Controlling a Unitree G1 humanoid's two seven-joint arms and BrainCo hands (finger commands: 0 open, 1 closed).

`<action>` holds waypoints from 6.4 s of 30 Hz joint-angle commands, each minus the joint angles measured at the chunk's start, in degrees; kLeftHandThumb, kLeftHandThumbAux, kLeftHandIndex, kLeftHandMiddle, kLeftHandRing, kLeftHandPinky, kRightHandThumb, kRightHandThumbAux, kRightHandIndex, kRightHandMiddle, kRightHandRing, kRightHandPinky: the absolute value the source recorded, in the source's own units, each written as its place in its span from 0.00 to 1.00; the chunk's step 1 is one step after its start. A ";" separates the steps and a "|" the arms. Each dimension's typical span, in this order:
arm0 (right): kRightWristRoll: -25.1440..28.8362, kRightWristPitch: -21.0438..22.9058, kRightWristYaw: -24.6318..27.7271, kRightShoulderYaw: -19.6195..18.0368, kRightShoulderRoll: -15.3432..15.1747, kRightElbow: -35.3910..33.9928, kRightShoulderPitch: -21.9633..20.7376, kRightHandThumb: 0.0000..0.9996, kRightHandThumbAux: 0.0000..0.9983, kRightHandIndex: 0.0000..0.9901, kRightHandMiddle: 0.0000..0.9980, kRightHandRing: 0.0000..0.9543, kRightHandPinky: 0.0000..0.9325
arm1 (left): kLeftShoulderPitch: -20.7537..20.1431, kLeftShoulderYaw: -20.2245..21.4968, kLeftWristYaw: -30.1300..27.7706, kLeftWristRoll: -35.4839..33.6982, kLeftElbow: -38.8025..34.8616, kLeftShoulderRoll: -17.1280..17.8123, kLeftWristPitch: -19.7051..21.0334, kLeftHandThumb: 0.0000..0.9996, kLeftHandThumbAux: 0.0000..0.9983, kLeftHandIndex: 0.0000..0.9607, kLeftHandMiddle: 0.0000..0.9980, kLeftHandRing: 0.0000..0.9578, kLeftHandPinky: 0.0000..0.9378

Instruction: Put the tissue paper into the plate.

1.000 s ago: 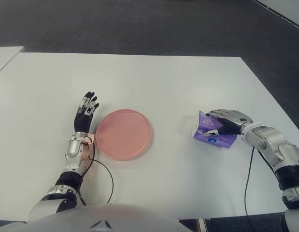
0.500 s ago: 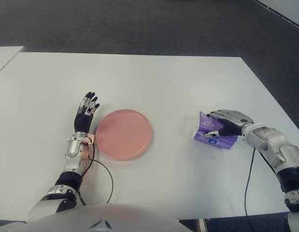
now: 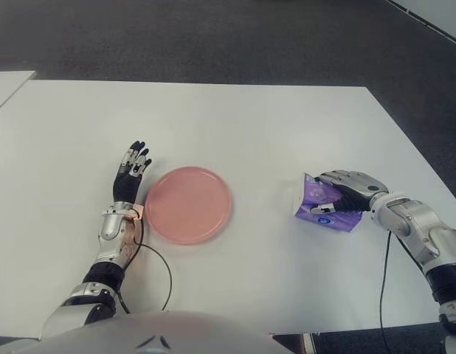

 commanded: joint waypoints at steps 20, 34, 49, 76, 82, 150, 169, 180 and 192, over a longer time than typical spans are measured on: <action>-21.22 22.39 -38.75 8.08 16.54 -1.85 6.07 0.32 0.26 0.00 0.00 0.00 0.00 | 1.76 -0.19 1.18 0.97 -0.83 0.23 0.96 0.02 0.43 0.00 0.00 0.00 0.00; -19.46 30.89 -33.68 3.71 20.54 -14.35 13.41 0.33 0.28 0.00 0.00 0.00 0.00 | 2.45 -0.58 1.91 1.53 -1.79 0.28 1.12 0.03 0.44 0.00 0.00 0.00 0.00; -18.75 31.69 -28.97 2.89 22.86 -17.58 14.94 0.34 0.29 0.00 0.00 0.00 0.00 | 2.69 -0.45 1.54 0.90 -2.35 0.15 1.78 0.03 0.45 0.00 0.00 0.00 0.00; -15.14 28.13 -26.34 0.72 22.97 -18.62 15.96 0.41 0.36 0.04 0.06 0.06 0.10 | 3.05 -0.85 3.46 2.48 -3.78 -0.22 2.89 0.01 0.44 0.00 0.00 0.00 0.00; -9.46 20.82 -29.52 4.03 27.57 5.00 2.65 0.69 0.65 0.39 0.59 0.62 0.66 | 3.28 -0.87 3.60 2.33 -4.49 -0.41 3.33 0.01 0.44 0.00 0.00 0.00 0.00; -0.01 7.47 -43.20 3.04 30.37 8.60 -4.60 0.75 0.71 0.44 0.89 0.93 0.93 | 2.22 -0.95 4.94 2.85 -3.41 -0.09 3.01 0.01 0.44 0.00 0.00 0.00 0.00; -0.61 8.29 -43.66 2.85 35.78 1.99 -19.06 0.75 0.71 0.44 0.88 0.91 0.92 | 1.94 -0.96 4.22 2.07 -3.40 -0.53 2.15 0.02 0.44 0.00 0.00 0.00 0.00; -2.13 11.98 -41.99 5.02 42.46 -0.55 -25.26 0.75 0.71 0.44 0.88 0.91 0.90 | 2.35 -0.91 4.77 2.75 -3.70 0.17 2.41 0.02 0.44 0.00 0.00 0.00 0.00; 0.69 11.08 -40.05 6.89 50.44 -5.79 -25.67 0.75 0.71 0.44 0.89 0.92 0.90 | 2.22 -0.50 3.94 2.12 -3.50 0.68 3.27 0.03 0.44 0.00 0.00 0.00 0.00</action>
